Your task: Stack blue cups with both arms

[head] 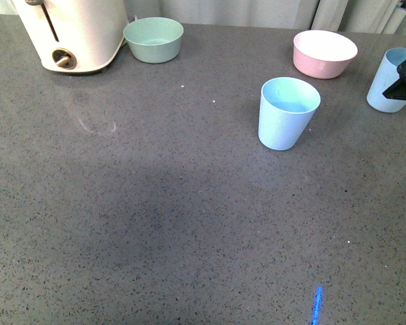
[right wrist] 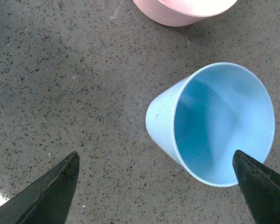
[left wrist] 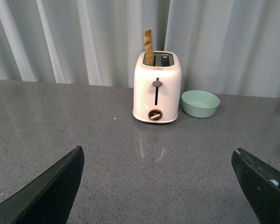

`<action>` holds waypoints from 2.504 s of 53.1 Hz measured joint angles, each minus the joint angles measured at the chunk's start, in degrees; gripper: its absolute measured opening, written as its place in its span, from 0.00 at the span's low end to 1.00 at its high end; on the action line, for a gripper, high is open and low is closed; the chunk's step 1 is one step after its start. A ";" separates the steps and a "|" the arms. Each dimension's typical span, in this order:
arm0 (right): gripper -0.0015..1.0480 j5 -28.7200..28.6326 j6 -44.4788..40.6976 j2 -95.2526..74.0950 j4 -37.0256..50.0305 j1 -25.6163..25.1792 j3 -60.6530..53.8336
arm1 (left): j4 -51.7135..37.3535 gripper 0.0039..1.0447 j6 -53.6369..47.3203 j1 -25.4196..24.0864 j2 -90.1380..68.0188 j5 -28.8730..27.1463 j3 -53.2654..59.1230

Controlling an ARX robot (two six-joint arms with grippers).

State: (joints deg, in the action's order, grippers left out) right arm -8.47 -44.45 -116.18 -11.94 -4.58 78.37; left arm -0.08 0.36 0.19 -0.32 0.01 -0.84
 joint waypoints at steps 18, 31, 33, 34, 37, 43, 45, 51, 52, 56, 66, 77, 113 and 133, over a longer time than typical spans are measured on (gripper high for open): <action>0.69 1.03 0.07 -5.14 -0.26 0.72 4.39 | 0.00 0.92 0.02 0.00 0.00 -0.02 0.00; 0.27 1.03 1.55 -7.32 -2.71 0.92 6.95 | 0.00 0.92 0.02 0.00 0.00 0.00 0.00; 0.24 1.03 1.62 -7.32 -2.82 0.92 7.04 | 0.00 0.92 0.00 0.00 0.00 0.00 0.00; 0.20 0.98 1.66 -7.32 -2.93 0.92 7.08 | 0.00 0.92 0.02 0.00 0.00 0.00 0.00; 0.14 0.70 1.70 -7.32 -3.76 0.92 7.26 | 0.00 0.92 0.02 0.00 0.00 0.00 0.00; 0.02 0.68 1.84 -7.17 -4.98 0.90 7.54 | 0.00 0.92 0.00 0.00 0.00 0.00 0.00; 0.02 0.17 2.12 -6.91 -5.77 0.79 7.67 | 0.00 0.92 0.02 0.00 0.00 0.00 0.00; 0.02 -1.44 2.45 -5.20 -7.89 0.35 7.45 | 0.00 0.92 0.02 0.00 0.00 0.00 0.00; 0.02 -1.99 2.38 -4.37 -8.39 0.33 7.17 | 0.00 0.92 0.02 0.00 0.00 0.00 0.00; 0.02 -3.56 2.14 -2.51 -9.42 0.28 6.58 | 0.00 0.92 0.02 0.00 0.00 0.00 0.00; 0.02 -8.11 1.46 7.02 -11.87 1.68 4.50 | 0.00 0.92 0.02 0.00 0.00 -0.02 0.00; 0.02 -11.78 1.46 16.31 -15.65 10.49 1.95 | 0.00 0.92 0.02 0.00 0.00 -0.02 0.00; 0.02 -9.07 1.05 15.76 -16.20 19.82 -4.50 | 0.00 0.92 0.00 0.00 0.00 0.00 0.00; 0.02 -8.07 0.90 12.98 -14.88 20.04 -4.98 | 0.00 0.92 0.02 0.00 0.00 -0.02 0.00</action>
State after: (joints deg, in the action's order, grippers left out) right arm -16.53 -43.55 -103.20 -26.83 15.46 73.38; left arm -0.08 0.38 0.19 -0.32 -0.01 -0.84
